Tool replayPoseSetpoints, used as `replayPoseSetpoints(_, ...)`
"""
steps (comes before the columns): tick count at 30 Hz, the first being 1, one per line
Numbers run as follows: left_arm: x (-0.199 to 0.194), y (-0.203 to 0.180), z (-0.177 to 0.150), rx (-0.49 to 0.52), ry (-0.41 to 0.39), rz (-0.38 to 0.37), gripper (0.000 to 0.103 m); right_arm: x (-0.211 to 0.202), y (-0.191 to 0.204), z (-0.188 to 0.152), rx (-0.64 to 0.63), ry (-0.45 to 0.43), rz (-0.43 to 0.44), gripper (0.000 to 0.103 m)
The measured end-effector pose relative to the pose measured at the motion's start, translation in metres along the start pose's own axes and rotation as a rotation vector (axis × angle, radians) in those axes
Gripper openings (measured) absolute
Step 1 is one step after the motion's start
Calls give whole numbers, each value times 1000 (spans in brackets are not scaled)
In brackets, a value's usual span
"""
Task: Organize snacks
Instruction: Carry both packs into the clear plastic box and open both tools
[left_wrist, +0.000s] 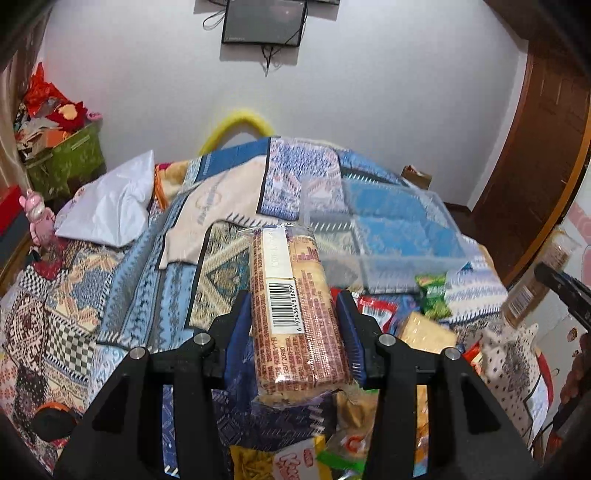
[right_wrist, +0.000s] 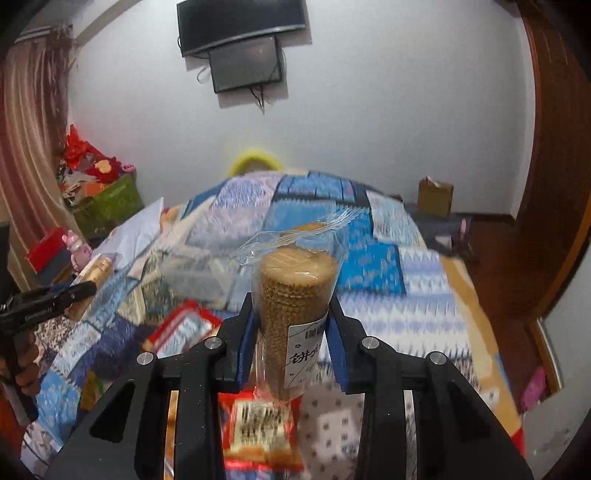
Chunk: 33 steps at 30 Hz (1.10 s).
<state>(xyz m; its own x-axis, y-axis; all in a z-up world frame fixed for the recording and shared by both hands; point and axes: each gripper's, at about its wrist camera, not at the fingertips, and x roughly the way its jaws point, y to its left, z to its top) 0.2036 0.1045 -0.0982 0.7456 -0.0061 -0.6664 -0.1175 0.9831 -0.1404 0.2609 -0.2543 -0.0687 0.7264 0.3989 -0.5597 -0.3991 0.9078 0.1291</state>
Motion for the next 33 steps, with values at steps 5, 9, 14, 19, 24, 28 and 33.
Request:
replayPoseSetpoints(5, 3, -12, 20, 25, -33, -9, 46, 11, 1, 22, -10, -36, 1, 32)
replayPoseSetpoints(9, 8, -22, 34, 40, -57, -20, 46, 24, 2, 35, -12, -50, -3, 32)
replayPoseSetpoints(14, 26, -33, 48, 60, -60, -36, 46, 43, 2, 47, -7, -49, -6, 32)
replayPoseSetpoints(19, 55, -38, 60, 58, -36, -54, 46, 66, 5, 52, -15, -29, -13, 32)
replayPoseSetpoints(24, 92, -44, 70, 69, -2, -48, 46, 88, 5, 58, -28, 1, -14, 32)
replayPoseSetpoints(28, 122, -47, 73, 70, 35, -47, 46, 107, 5, 59, -60, 38, -35, 32)
replayPoseSetpoints(33, 152, -58, 72, 104, 95, -41, 46, 132, 3, 54, -90, 118, -34, 32)
